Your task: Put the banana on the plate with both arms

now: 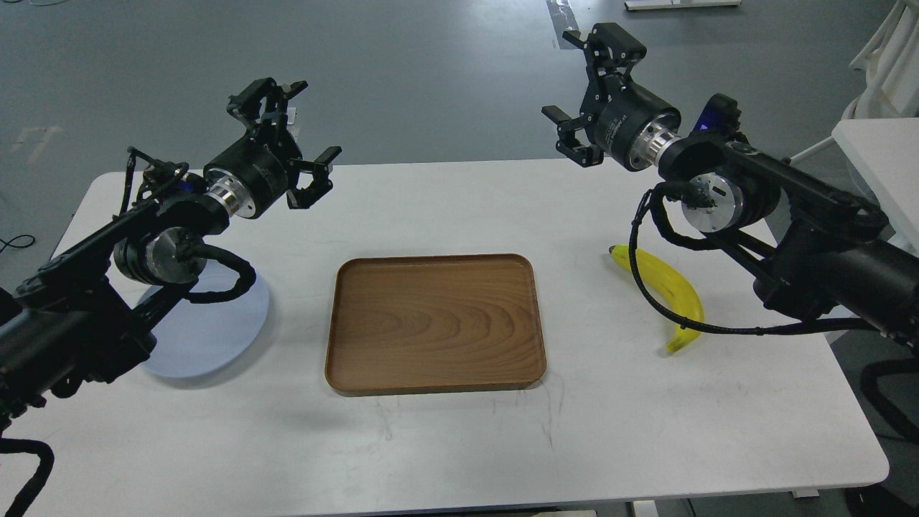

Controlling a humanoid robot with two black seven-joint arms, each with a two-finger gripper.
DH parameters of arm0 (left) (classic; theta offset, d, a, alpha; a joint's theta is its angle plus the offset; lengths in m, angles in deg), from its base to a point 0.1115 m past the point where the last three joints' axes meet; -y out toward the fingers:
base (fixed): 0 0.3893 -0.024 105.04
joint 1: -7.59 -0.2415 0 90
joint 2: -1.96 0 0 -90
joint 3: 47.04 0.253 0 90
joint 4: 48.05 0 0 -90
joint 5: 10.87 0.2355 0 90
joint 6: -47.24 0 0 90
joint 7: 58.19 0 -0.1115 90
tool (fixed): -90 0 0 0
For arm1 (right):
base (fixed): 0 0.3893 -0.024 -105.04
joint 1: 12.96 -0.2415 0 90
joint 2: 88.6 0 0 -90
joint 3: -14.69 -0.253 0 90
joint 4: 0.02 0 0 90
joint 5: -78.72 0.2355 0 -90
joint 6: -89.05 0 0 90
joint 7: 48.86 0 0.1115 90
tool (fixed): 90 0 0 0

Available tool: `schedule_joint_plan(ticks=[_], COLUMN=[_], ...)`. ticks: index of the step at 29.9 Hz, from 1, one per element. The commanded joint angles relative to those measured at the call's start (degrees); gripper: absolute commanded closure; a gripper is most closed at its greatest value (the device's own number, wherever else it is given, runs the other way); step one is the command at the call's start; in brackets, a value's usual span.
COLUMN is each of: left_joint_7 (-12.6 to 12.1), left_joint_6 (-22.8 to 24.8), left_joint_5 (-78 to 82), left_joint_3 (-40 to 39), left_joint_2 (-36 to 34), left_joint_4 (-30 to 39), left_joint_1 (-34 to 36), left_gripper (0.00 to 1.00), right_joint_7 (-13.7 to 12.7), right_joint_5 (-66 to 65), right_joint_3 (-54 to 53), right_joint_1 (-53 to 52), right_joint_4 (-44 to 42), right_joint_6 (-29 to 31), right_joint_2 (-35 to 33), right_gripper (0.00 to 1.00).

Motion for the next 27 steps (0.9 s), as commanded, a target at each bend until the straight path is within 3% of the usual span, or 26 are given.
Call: schedule_joint_plan(ticks=[1, 17, 19, 25, 27], left_joint_7=[0.00, 0.44, 0.71, 0.88, 0.88], left_joint_6=[-0.17, -0.35, -0.78, -10.79, -11.42], left_joint_5=[0.12, 5.03, 13.42, 46.03, 52.75], left_joint_3=[0.16, 0.60, 0.60, 0.69, 0.78], left_joint_2=[0.15, -0.38, -0.29, -0.46, -1.42], left_joint_4=[0.00, 0.00, 0.26, 1.58, 2.90], left_joint_1=[0.21, 0.65, 0.73, 0.65, 0.38], left_gripper=[0.02, 0.02, 0.02, 0.02, 0.02], right_joint_7=[0.01, -0.08, -0.08, 0.01, 0.01], right_joint_5=[0.00, -0.08, -0.17, -0.08, -0.08], right_joint_3=[-0.02, 0.24, 0.24, 0.95, 0.95], right_joint_1=[0.00, 0.09, 0.26, 0.35, 0.44], right_joint_4=[0.04, -0.05, -0.05, -0.31, -0.31], right_joint_6=[-0.18, -0.18, -0.18, -0.36, -0.36], right_joint_2=[0.12, 0.20, 0.20, -0.06, -0.32], right_gripper=[0.00, 0.00, 0.00, 0.00, 0.00])
